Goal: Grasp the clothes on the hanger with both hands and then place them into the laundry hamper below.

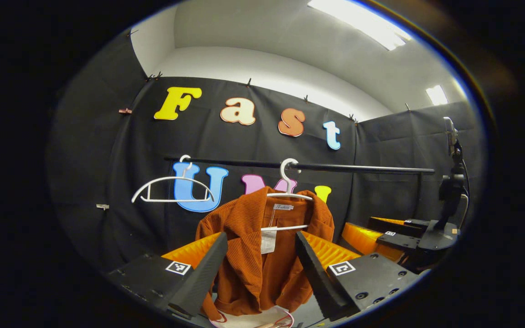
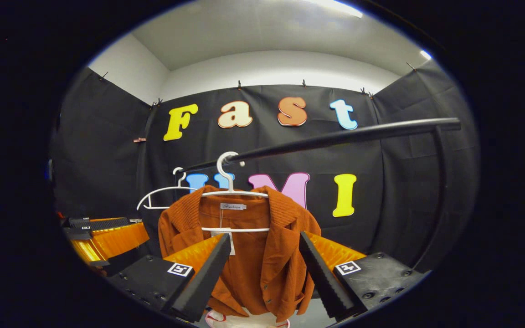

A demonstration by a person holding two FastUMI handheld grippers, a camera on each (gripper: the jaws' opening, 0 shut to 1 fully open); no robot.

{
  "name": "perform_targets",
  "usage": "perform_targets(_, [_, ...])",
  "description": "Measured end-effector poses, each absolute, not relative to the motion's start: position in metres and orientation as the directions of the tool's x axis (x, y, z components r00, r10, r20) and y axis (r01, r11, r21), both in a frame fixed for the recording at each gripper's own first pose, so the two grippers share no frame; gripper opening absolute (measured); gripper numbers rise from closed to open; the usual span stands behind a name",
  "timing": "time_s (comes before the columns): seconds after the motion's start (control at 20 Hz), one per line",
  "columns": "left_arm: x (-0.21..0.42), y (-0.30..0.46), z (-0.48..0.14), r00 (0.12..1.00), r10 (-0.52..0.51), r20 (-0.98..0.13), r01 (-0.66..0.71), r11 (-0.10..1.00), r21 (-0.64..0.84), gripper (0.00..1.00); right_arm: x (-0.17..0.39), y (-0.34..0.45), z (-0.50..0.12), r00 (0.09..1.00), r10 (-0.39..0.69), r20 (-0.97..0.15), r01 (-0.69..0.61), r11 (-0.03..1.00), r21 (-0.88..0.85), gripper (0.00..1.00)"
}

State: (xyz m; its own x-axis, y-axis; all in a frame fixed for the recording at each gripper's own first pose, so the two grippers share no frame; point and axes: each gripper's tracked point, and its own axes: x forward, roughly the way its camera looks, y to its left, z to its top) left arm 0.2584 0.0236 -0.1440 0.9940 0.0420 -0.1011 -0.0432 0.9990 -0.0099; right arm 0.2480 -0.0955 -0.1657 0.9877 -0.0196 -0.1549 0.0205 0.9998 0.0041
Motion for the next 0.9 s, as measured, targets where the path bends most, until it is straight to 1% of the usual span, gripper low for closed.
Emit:
perform_targets(0.05, [0.267, 0.03, -0.155, 0.991, 0.074, -0.108, -0.076, 0.997, -0.009, 0.94, 0.257, -0.1, -0.176, 0.985, -0.007, -0.171, 0.009, 1.0, 0.007, 0.99])
perform_targets(0.15, [0.281, 0.042, -0.176, 0.983, 0.137, -0.124, -0.14, 0.99, -0.018, 0.94, 0.27, -0.107, -0.198, 0.979, 0.016, -0.202, -0.013, 1.0, 0.019, 0.98])
perform_targets(0.4, [0.303, 0.055, -0.235, 0.956, 0.198, -0.217, -0.211, 0.977, -0.039, 0.94, 0.293, -0.118, -0.243, 0.965, 0.053, -0.256, -0.044, 0.998, 0.042, 0.97])
perform_targets(0.6, [0.32, 0.061, -0.271, 0.938, 0.227, -0.262, -0.245, 0.969, -0.039, 0.94, 0.304, -0.125, -0.269, 0.95, 0.083, -0.299, -0.067, 0.996, 0.064, 0.98])
perform_targets(0.75, [0.333, 0.06, -0.293, 0.922, 0.228, -0.312, -0.249, 0.968, -0.029, 0.94, 0.314, -0.117, -0.288, 0.938, 0.122, -0.325, -0.092, 0.99, 0.107, 0.98])
perform_targets(0.9, [0.347, 0.053, -0.302, 0.926, 0.216, -0.31, -0.238, 0.971, -0.034, 0.94, 0.322, -0.113, -0.308, 0.921, 0.147, -0.36, -0.101, 0.985, 0.142, 0.98])
